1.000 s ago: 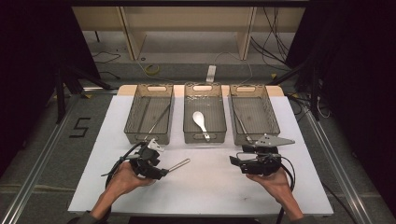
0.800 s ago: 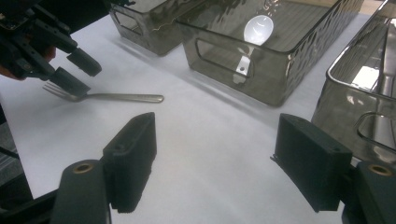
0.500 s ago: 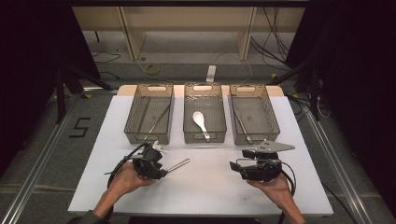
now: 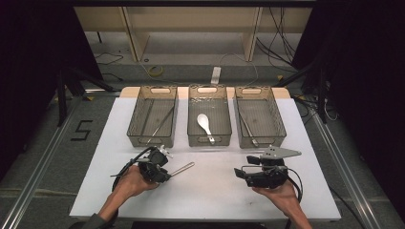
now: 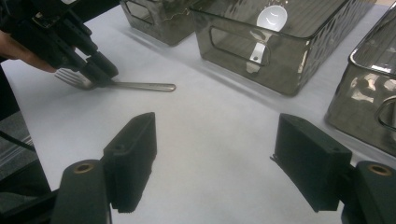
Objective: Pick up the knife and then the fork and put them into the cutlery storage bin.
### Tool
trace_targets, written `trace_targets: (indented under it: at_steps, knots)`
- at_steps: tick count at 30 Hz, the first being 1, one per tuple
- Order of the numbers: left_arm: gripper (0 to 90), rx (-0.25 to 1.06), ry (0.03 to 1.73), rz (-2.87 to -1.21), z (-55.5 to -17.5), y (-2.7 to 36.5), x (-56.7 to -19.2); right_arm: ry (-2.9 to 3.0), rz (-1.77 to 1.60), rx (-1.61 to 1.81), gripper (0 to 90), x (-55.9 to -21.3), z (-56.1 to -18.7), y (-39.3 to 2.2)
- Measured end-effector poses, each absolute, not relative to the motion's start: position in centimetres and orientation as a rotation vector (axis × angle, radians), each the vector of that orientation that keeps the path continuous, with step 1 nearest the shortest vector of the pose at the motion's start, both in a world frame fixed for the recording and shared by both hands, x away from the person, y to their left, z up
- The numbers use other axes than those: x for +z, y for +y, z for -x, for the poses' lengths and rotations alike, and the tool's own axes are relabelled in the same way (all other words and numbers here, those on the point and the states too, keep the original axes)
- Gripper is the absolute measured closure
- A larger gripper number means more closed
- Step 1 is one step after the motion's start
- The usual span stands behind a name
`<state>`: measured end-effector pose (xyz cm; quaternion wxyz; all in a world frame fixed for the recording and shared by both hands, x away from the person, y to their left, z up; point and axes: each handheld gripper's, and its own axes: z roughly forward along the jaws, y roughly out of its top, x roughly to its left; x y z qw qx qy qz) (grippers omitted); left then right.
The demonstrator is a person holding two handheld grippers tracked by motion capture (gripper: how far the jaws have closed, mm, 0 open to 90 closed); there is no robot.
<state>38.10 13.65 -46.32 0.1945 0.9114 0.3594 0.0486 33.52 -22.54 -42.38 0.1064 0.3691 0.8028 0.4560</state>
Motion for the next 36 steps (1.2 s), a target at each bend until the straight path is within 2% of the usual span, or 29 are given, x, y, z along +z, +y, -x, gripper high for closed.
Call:
trace_targets:
  at_steps: [18,36]
  knots:
    - [82.8,0.142,0.913,-2.628,-38.2,12.9,-46.5,2.363,-1.091,1.341,31.2,-42.4,-33.6,-22.6]
    - [83.7,0.025,0.917,-2.541,-38.1,13.2,-45.5,2.367,-1.080,1.357,32.1,-42.2,-33.5,-22.4]
